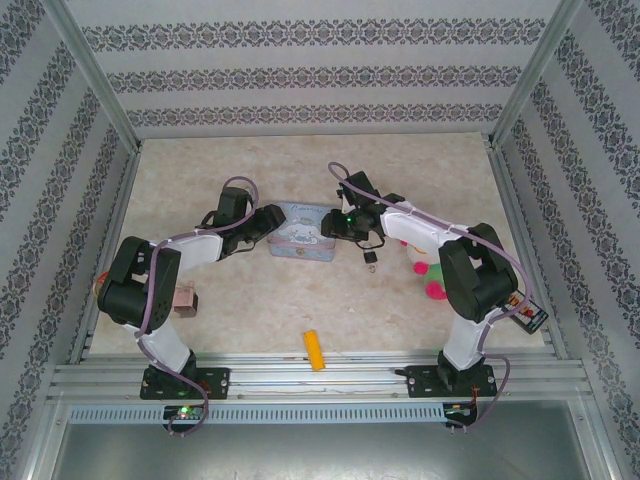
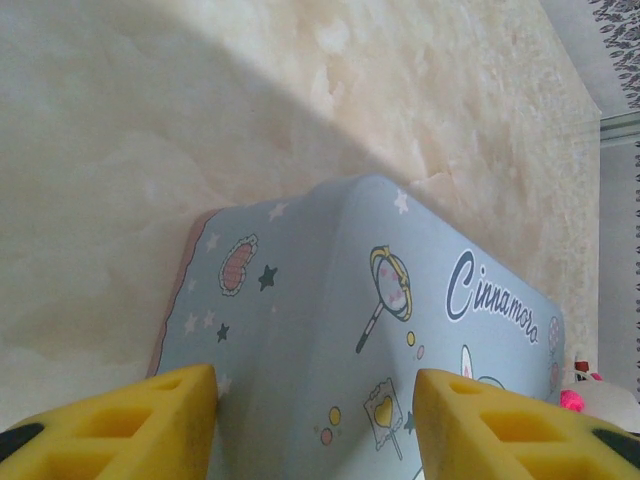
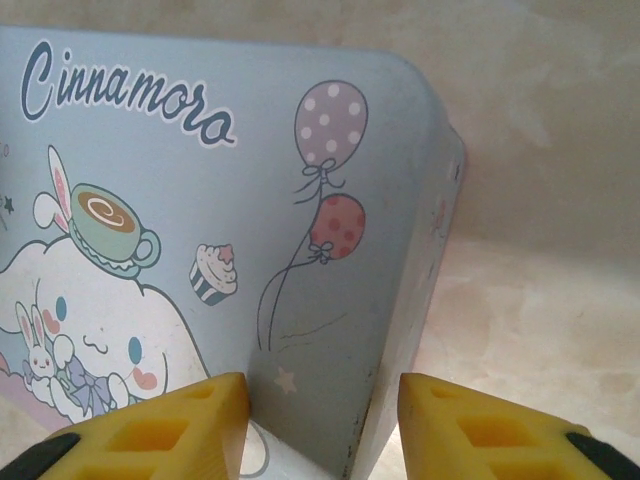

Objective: Unlock a padlock with a key

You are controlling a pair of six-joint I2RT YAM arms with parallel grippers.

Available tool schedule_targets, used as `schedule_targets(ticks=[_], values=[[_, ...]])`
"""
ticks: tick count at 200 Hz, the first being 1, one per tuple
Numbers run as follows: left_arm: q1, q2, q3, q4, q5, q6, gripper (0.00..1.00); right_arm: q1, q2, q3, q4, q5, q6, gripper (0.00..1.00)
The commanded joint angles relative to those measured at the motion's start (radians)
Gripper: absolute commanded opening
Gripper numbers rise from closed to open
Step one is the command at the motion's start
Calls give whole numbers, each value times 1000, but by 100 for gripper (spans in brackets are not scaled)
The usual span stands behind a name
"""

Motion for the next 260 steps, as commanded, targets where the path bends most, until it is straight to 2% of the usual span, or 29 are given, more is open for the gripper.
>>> schedule_targets(ticks=[1,94,129,140,168,194,221,251,254,257,260], values=[[1,-33,-8,8,31,9,54,11,-10,-15,-14,36,15,45],[-18,-90,-129,132,57,-80,52,3,89,104,-15,12,-12,45],[-16,-100,-123,118,48,-73,55,0,86,101,-22,20,-13,46],[-17,-114,-116,94,36,-61,59,-4,74,96,-34,37,-18,51],[9,-185,-106,4,8,-14,75,-24,1,76,-83,100,-45,59],[62,-320,-111,-132,-64,92,100,-38,-126,24,-133,217,-92,64],[92,-461,-115,-273,-192,262,99,-60,-263,-64,-152,330,-144,69],[114,-588,-178,-285,-382,388,99,-79,-403,-170,-129,476,-196,76],[116,-601,-187,-275,-397,399,99,-79,-417,-180,-125,492,-200,81],[117,-613,-200,-260,-415,415,99,-79,-430,-191,-120,510,-206,95],[119,-624,-212,-243,-427,429,99,-80,-445,-201,-114,525,-212,98]])
